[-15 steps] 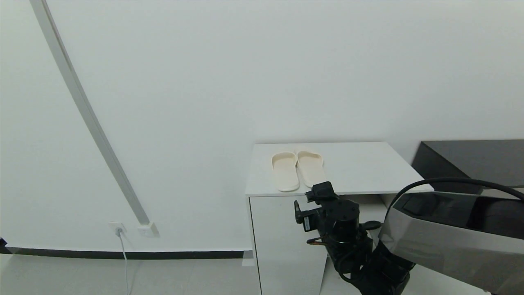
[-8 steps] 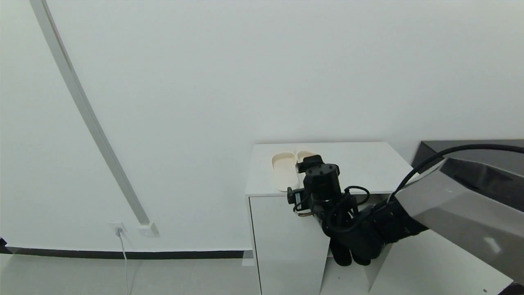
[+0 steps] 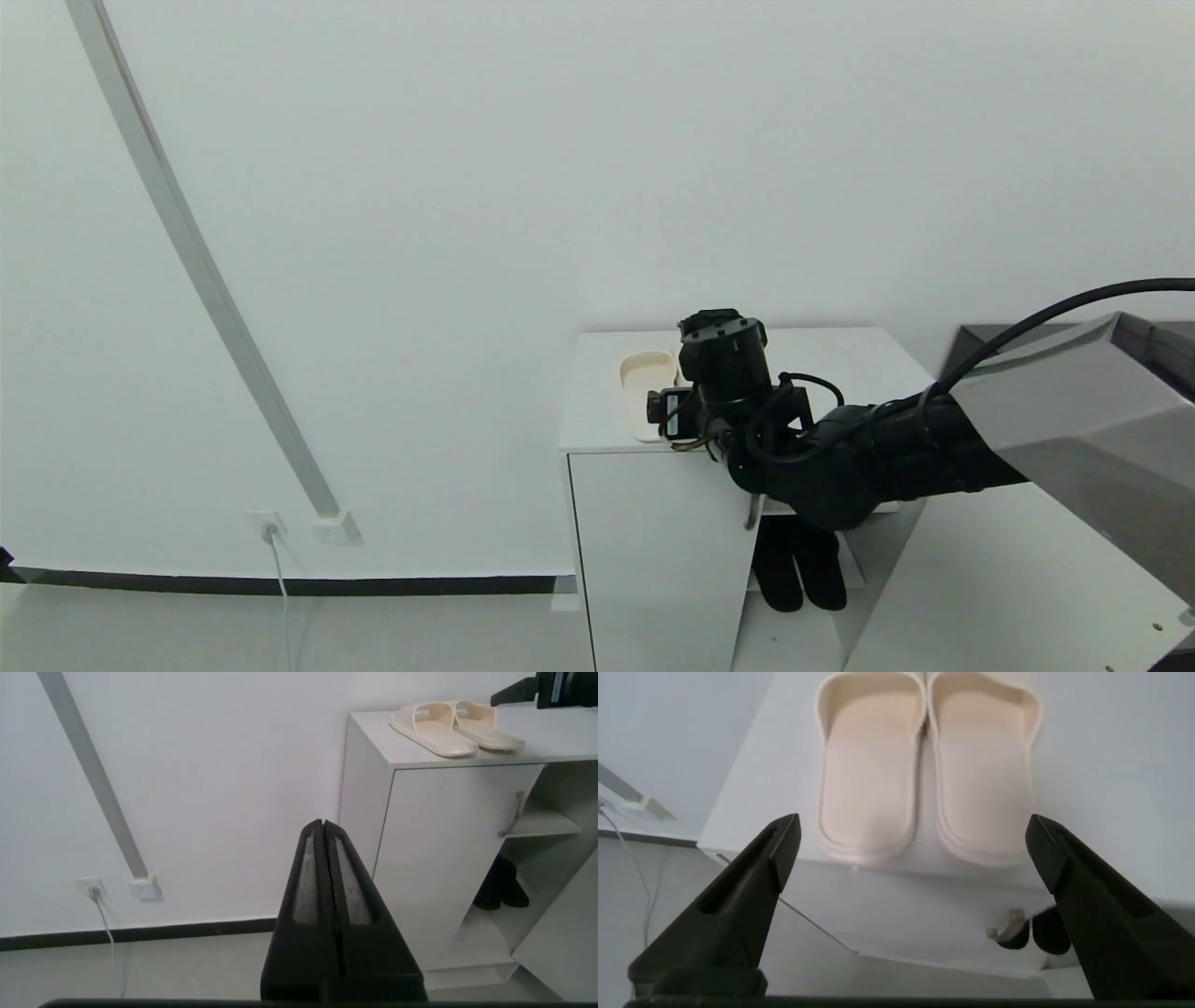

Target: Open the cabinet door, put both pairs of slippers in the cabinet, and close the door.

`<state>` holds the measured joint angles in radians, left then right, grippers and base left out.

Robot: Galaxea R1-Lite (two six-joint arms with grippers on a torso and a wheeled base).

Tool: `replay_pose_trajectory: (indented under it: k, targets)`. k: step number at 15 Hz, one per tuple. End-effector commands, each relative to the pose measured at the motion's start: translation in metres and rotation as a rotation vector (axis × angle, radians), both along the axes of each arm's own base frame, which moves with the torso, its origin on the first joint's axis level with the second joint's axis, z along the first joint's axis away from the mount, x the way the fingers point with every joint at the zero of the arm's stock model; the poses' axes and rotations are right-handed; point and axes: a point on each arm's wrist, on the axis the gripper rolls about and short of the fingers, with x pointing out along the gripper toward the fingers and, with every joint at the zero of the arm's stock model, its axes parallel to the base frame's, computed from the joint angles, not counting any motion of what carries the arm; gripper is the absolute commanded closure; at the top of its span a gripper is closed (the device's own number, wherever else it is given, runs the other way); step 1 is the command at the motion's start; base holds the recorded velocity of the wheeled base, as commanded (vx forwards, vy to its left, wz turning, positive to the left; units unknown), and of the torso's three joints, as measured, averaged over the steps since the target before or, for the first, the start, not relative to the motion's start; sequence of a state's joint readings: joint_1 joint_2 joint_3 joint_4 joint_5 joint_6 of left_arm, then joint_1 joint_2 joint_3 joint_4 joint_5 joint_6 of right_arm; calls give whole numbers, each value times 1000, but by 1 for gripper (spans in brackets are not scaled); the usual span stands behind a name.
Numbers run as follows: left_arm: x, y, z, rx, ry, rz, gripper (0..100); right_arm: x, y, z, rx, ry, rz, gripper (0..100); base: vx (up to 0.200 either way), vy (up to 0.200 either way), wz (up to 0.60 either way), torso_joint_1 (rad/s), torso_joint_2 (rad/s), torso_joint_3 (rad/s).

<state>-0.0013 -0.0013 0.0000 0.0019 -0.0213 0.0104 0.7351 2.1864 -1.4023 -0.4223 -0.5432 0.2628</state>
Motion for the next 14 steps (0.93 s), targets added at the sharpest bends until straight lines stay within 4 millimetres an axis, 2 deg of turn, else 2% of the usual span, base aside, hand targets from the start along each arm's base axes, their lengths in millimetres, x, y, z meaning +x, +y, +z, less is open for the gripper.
replay_pose_trajectory:
  k: [1,6,11,14]
  targets:
    - [0,0,0,0,1,0,100,-1,-1,-4,-1,12,4,0,200,0,0,-2,-7,2]
    - [0,0,0,-4,1,0,100,-6,-4,-26,14,71,12,0,200,0,0,11,4,2]
    - [0,0,0,-4,1,0,100,2,0,-51,15,66,25,0,0,0,0,0,0,0]
    - [0,0,0,-4,1,0,100,17,4,-63,7,48,21,0,0,0,0,0,0,0]
